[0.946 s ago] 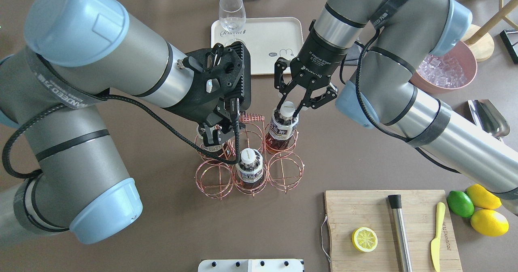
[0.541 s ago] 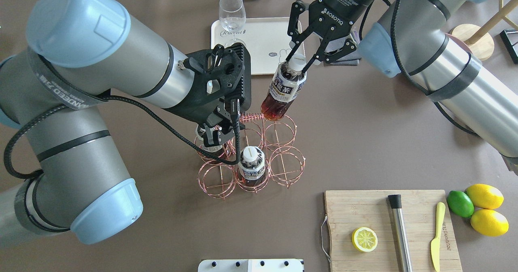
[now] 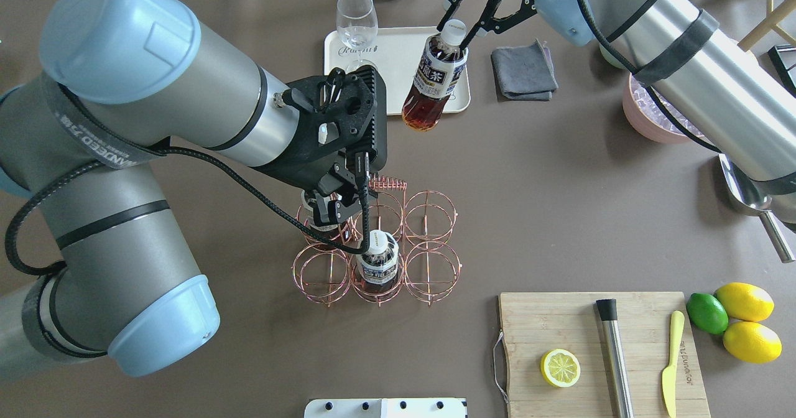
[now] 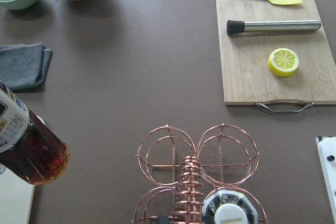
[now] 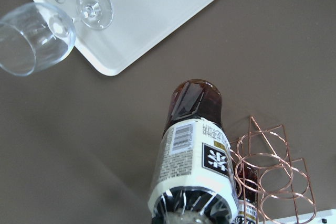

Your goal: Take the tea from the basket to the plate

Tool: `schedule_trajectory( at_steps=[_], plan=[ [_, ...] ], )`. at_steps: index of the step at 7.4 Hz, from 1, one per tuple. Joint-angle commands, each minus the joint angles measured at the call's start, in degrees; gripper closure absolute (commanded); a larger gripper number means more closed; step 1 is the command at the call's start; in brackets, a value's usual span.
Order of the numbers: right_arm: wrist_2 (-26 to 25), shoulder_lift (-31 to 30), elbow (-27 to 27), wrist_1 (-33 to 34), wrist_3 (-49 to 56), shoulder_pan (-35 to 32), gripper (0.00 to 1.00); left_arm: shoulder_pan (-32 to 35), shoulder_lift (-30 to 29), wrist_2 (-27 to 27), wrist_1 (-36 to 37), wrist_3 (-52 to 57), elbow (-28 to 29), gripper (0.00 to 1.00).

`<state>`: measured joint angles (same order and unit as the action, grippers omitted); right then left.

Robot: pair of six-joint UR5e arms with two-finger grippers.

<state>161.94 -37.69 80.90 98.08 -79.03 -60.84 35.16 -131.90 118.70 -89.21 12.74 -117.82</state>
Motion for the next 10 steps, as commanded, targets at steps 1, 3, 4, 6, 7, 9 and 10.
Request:
schedule_trajectory(
  at_steps=[1, 3, 4, 6, 7, 9, 10],
  plan=[
    [-3.55, 3.66, -12.65, -0.17, 8.34, -1.82, 1.0, 0.17, -0.45, -0.13, 0.08, -1.91, -0.74, 1.0],
    [-8.73, 7.27, -23.89, -7.85, 9.42, -1.56, 1.0, 1.31, -0.37, 0.22, 0.87, -2.81, -3.46, 1.0],
    [-11.19, 8.68, -28.38, -11.38, 9.42, -1.65, 1.0, 3.23, -0.37, 0.57, 2.7, -2.81, -6.08, 1.0],
    [-15.15, 10.87, -31.85, -16.5, 9.34, -0.25, 1.0, 8.74, 0.24, 6.32, 4.22, -2.72, -8.31, 1.0],
    [-17.34, 12.54, -31.86, -16.86, 9.34, 0.8, 1.0, 16.79, 0.42, 12.03, 4.3, -2.72, -6.83, 1.0],
    [-20.51, 13.17, -32.03, -20.64, 9.34, 2.74, 1.0, 27.55, 4.09, 16.12, 4.3, -2.11, -5.06, 1.0],
    [-22.01, 13.17, -32.03, -20.73, 9.42, 3.35, 1.0, 30.12, 6.2, 17.78, 4.3, -2.02, -2.79, 1.0]
  ],
)
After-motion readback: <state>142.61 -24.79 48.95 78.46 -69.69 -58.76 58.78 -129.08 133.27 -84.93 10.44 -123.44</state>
